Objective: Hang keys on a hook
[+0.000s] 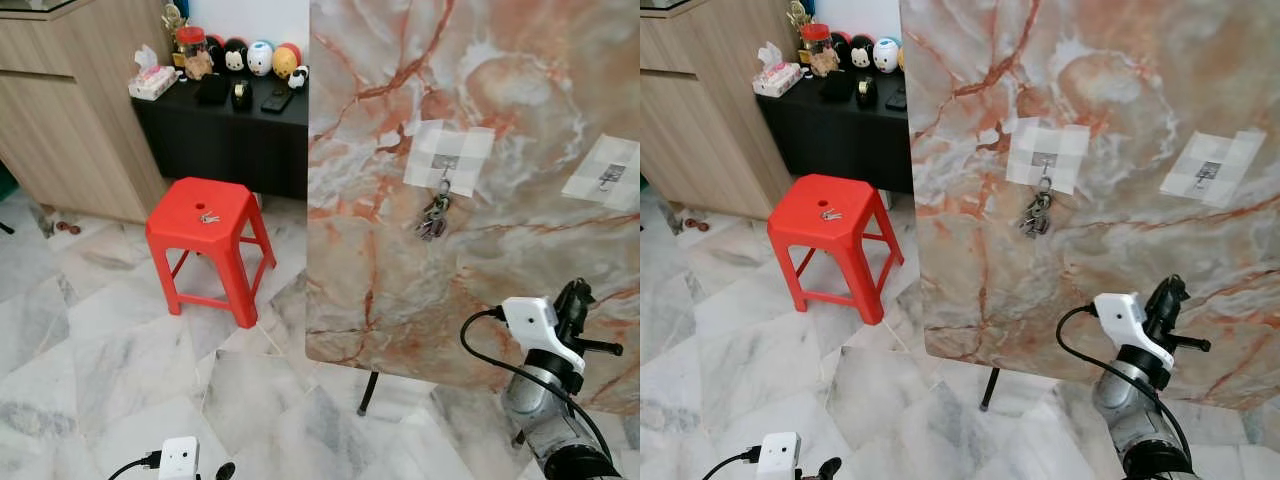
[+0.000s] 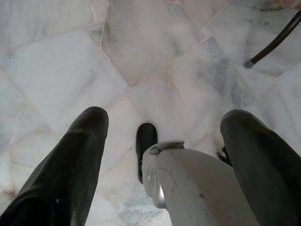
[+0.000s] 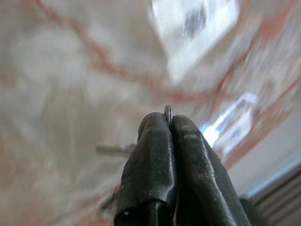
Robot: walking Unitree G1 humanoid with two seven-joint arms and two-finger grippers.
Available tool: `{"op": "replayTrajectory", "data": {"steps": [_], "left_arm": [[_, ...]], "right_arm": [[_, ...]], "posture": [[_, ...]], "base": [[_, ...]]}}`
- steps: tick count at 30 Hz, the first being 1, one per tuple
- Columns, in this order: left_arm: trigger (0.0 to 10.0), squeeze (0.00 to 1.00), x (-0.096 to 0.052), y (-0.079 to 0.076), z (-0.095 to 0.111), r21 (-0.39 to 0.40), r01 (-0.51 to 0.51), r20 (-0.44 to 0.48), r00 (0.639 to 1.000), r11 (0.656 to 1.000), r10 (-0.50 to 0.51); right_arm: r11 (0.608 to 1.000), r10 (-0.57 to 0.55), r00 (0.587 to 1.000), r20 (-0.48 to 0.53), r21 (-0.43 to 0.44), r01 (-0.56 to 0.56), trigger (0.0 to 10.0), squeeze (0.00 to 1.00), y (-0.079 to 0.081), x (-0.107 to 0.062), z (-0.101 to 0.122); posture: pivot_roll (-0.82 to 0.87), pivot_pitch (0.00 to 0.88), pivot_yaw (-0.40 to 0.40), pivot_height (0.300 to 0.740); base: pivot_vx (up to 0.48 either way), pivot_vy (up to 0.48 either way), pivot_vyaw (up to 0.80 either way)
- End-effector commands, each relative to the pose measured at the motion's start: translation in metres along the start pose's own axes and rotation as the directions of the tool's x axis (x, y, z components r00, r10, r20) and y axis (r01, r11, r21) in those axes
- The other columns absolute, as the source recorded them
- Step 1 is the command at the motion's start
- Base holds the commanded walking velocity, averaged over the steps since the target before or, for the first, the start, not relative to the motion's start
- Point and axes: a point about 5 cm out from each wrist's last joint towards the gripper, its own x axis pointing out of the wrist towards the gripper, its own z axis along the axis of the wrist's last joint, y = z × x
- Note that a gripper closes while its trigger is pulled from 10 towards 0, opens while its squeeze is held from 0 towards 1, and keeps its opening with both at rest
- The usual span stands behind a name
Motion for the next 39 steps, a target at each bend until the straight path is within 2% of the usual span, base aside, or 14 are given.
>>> {"op": "replayTrajectory", "data": {"steps": [1, 3, 8, 9, 13, 16, 17, 18, 19, 27, 30, 31, 33, 39], "left_arm": [[10.0, 0.0, -0.001, 0.003, -0.003, 0.001, -0.003, -0.007, 1.0, 1.0, 0.003], [10.0, 0.0, -0.001, 0.003, -0.003, 0.001, -0.004, -0.006, 1.0, 1.0, 0.004], [10.0, 0.0, -0.001, 0.003, -0.002, -0.005, -0.002, -0.002, 1.0, 1.0, 0.002], [10.0, 0.0, -0.001, 0.003, -0.002, -0.005, -0.002, -0.002, 1.0, 1.0, 0.002], [10.0, 0.0, -0.002, 0.003, -0.003, -0.008, 0.001, -0.006, 1.0, 1.0, -0.001], [10.0, 0.0, -0.002, 0.003, -0.003, -0.009, 0.002, -0.007, 1.0, 1.0, -0.002], [10.0, 0.0, -0.002, 0.002, -0.004, -0.01, 0.003, -0.008, 1.0, 1.0, -0.003], [10.0, 0.0, -0.002, 0.002, -0.004, -0.01, 0.003, -0.008, 1.0, 1.0, -0.003], [10.0, 0.0, -0.002, 0.002, -0.004, -0.01, 0.003, -0.008, 1.0, 1.0, -0.003], [10.0, 0.0, -0.002, 0.003, -0.003, -0.01, 0.005, -0.007, 1.0, 1.0, -0.005], [10.0, 0.0, -0.002, 0.003, -0.003, -0.009, 0.003, -0.008, 1.0, 1.0, -0.003], [10.0, 0.0, -0.002, 0.004, -0.003, -0.009, 0.003, -0.008, 1.0, 1.0, -0.003], [10.0, 0.0, -0.002, 0.004, -0.003, -0.009, 0.002, -0.009, 1.0, 1.0, -0.002], [10.0, 0.0, -0.001, 0.004, -0.003, -0.011, 0.004, -0.009, 1.0, 1.0, -0.004]], "right_arm": [[0.998, -0.061, 0.996, 0.059, 0.003, 0.061, 10.0, 0.0, -0.006, 0.011, 0.013], [0.997, -0.071, 0.996, 0.057, 0.024, 0.07, 10.0, 0.0, -0.006, 0.013, 0.017], [0.819, 0.112, 0.955, -0.276, 0.569, 0.068, 10.0, 0.0, 0.006, 0.018, 0.021], [0.819, 0.112, 0.955, -0.276, 0.569, 0.068, 10.0, 0.0, 0.006, 0.018, 0.021], [0.645, 0.223, 0.901, -0.372, 0.749, 0.15, 10.0, 0.0, 0.013, 0.017, 0.024], [0.603, 0.248, 0.897, -0.365, 0.783, 0.152, 10.0, 0.0, 0.014, 0.018, 0.026], [0.506, 0.285, 0.89, -0.355, 0.844, 0.175, 10.0, 0.0, 0.015, 0.019, 0.029], [0.506, 0.285, 0.89, -0.355, 0.844, 0.175, 10.0, 0.0, 0.015, 0.019, 0.029], [0.393, 0.32, 0.882, -0.347, 0.895, 0.21, 10.0, 0.0, 0.016, 0.019, 0.031], [0.168, 0.365, 0.876, -0.317, 0.947, 0.273, 10.0, 0.0, 0.018, 0.02, 0.034], [0.336, 0.302, 0.905, -0.301, 0.922, 0.194, 10.0, 0.0, 0.012, 0.023, 0.034], [0.489, 0.253, 0.928, -0.272, 0.864, 0.119, 10.0, 0.0, 0.007, 0.027, 0.036], [0.696, 0.143, 0.971, -0.193, 0.717, 0.04, 10.0, 0.0, -0.001, 0.031, 0.039], [0.733, 0.121, 0.98, -0.157, 0.68, 0.018, 10.0, 0.0, -0.005, 0.037, 0.043]], "posture": [[0.09, 0.081, -0.046, 0.74], [0.09, 0.08, -0.045, 0.74], [0.09, 0.078, -0.048, 0.74], [0.09, 0.078, -0.048, 0.74], [0.1, 0.074, -0.05, 0.74], [0.1, 0.073, -0.05, 0.74], [0.1, 0.072, -0.051, 0.74], [0.1, 0.072, -0.051, 0.74], [0.1, 0.07, -0.05, 0.74], [0.1, 0.073, -0.047, 0.74], [0.1, 0.075, -0.046, 0.74], [0.1, 0.074, -0.044, 0.74], [0.1, 0.073, -0.044, 0.74], [0.1, 0.073, -0.045, 0.74]], "base": [[0.0, 0.0, 0.0], [0.0, 0.0, 0.0], [0.0, 0.0, 0.0], [0.0, 0.0, 0.0], [0.0, 0.0, 0.0], [0.0, 0.0, 0.0], [0.0, 0.0, 0.0], [0.0, 0.0, 0.0], [0.0, 0.0, 0.0], [0.0, 0.0, 0.0], [0.0, 0.0, 0.0], [0.0, 0.0, 0.0], [0.0, 0.0, 0.0], [0.0, 0.0, 0.0]]}}
